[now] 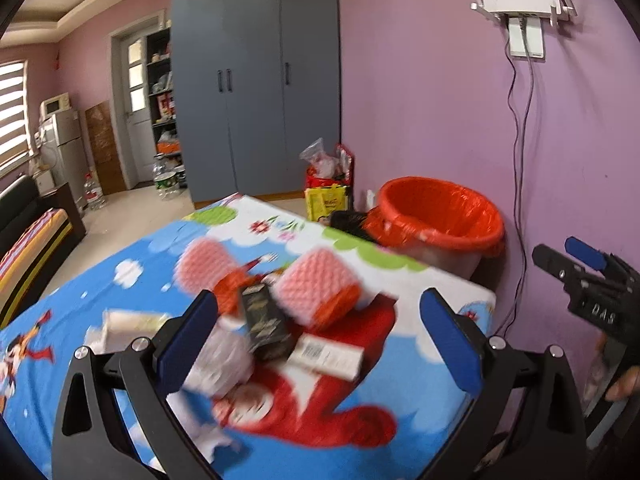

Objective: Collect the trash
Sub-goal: 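Move both open tools back over the trash pile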

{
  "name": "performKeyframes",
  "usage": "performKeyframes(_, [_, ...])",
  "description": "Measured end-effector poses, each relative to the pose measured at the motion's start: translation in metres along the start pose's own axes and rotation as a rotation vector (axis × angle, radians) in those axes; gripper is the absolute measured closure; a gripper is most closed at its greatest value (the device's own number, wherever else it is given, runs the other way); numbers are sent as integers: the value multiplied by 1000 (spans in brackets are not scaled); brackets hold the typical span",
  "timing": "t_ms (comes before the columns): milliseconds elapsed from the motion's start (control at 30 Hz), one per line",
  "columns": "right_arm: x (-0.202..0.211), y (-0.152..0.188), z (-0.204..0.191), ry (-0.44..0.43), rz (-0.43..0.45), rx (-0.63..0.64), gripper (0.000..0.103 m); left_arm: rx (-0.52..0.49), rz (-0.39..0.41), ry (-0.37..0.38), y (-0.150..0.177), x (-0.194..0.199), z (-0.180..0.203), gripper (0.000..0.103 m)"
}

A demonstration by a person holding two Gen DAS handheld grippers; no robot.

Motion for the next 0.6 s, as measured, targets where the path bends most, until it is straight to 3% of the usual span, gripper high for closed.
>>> performKeyframes(367, [4,46,-52,-47,-95,86,21,19,-61,-27,71,28,-27,5])
performKeyframes(600, [-3,61,-72,-63,-125,127,21,21,-81,7,87,23,-25,5])
Point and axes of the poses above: each gripper's, at about its wrist camera, not at the fingertips, and x roughly against the way its jaws point, z to its right, y to its underside, the point moved 9 cm from there along -x, roughly the way its jaws point, and after that the axes turned 15 degrees about y, right-handed, at the moved point
